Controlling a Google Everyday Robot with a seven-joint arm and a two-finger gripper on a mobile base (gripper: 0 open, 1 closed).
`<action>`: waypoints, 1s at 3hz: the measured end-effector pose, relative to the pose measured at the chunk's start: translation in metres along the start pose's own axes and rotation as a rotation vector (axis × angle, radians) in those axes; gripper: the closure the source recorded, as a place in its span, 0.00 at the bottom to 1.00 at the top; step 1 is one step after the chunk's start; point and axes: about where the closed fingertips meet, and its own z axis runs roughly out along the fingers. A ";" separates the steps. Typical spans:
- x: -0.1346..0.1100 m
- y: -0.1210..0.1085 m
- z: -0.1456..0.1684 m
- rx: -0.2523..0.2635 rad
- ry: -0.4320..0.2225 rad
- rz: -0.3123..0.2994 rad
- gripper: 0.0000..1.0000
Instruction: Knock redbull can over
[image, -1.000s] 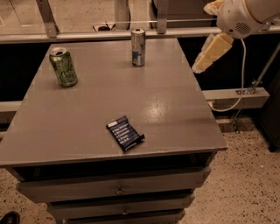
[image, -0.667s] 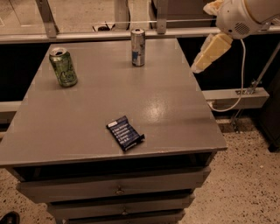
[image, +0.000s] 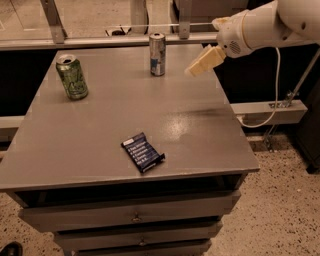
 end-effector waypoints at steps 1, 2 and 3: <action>-0.005 -0.009 0.049 -0.018 -0.103 0.110 0.00; -0.012 -0.010 0.089 -0.075 -0.194 0.181 0.00; -0.025 -0.004 0.125 -0.157 -0.275 0.195 0.00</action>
Offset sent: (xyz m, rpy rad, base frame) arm 0.0942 0.0829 -0.0468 0.4112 0.0960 0.0835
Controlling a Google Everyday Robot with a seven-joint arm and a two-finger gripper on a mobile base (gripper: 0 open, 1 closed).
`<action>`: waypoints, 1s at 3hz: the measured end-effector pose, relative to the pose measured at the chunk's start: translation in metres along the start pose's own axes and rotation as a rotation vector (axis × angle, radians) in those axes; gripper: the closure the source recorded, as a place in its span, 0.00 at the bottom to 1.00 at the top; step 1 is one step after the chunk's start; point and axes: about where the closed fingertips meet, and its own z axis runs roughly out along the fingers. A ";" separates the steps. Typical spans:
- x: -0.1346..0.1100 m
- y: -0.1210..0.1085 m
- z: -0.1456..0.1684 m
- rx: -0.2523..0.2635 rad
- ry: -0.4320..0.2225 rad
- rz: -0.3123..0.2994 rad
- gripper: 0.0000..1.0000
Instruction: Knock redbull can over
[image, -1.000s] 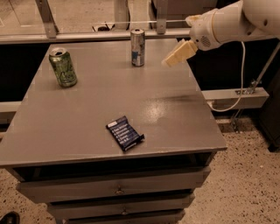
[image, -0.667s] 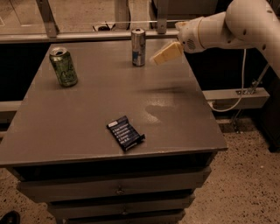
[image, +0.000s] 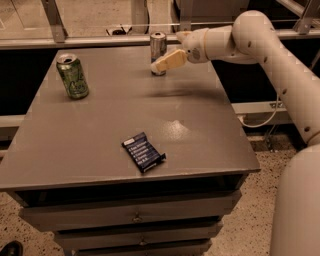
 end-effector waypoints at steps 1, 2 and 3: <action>-0.009 0.013 0.031 -0.119 -0.069 -0.031 0.00; -0.022 0.032 0.042 -0.211 -0.123 -0.046 0.00; -0.042 0.073 0.028 -0.346 -0.201 -0.003 0.00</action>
Offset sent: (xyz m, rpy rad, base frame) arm -0.0152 0.0741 0.0128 0.1464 -0.0356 0.3353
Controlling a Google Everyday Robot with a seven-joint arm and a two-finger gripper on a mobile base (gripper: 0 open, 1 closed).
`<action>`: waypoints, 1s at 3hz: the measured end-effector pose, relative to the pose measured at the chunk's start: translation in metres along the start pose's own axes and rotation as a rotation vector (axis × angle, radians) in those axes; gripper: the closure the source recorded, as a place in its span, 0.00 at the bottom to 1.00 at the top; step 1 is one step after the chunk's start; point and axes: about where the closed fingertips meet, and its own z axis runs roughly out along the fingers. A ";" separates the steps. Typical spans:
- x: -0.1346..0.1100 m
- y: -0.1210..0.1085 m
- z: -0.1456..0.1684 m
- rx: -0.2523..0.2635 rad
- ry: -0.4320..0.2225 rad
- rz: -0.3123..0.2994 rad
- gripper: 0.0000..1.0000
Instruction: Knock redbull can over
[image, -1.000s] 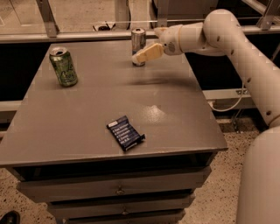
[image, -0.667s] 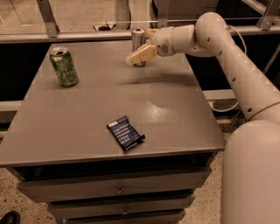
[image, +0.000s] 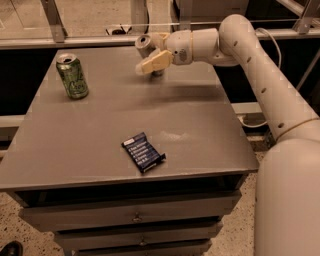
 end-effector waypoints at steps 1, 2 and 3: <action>-0.011 0.044 -0.014 -0.095 -0.048 0.048 0.00; -0.011 0.063 -0.033 -0.112 -0.047 0.070 0.00; -0.010 0.064 -0.052 -0.080 -0.035 0.043 0.00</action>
Offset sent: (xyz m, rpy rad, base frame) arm -0.0956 -0.0448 0.0155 0.0600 0.1057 0.1064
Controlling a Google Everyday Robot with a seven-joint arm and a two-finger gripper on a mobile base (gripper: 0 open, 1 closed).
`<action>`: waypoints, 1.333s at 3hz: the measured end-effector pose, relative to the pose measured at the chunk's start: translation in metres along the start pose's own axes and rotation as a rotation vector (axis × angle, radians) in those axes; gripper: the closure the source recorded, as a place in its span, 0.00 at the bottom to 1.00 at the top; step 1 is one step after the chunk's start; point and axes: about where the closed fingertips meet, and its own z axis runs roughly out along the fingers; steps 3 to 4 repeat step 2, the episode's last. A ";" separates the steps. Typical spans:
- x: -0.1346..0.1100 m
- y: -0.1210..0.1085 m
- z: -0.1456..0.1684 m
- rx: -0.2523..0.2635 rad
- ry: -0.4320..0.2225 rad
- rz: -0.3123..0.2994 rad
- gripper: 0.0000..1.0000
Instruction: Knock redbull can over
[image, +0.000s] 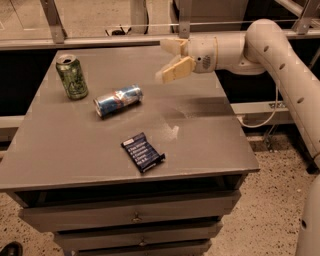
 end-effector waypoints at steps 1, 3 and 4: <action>-0.002 -0.010 -0.031 0.080 0.013 -0.056 0.00; -0.007 -0.025 -0.067 0.193 0.056 -0.103 0.00; -0.007 -0.025 -0.067 0.193 0.056 -0.103 0.00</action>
Offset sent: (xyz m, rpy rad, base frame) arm 0.0397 -0.1379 0.0302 -0.1796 -0.1815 -0.3758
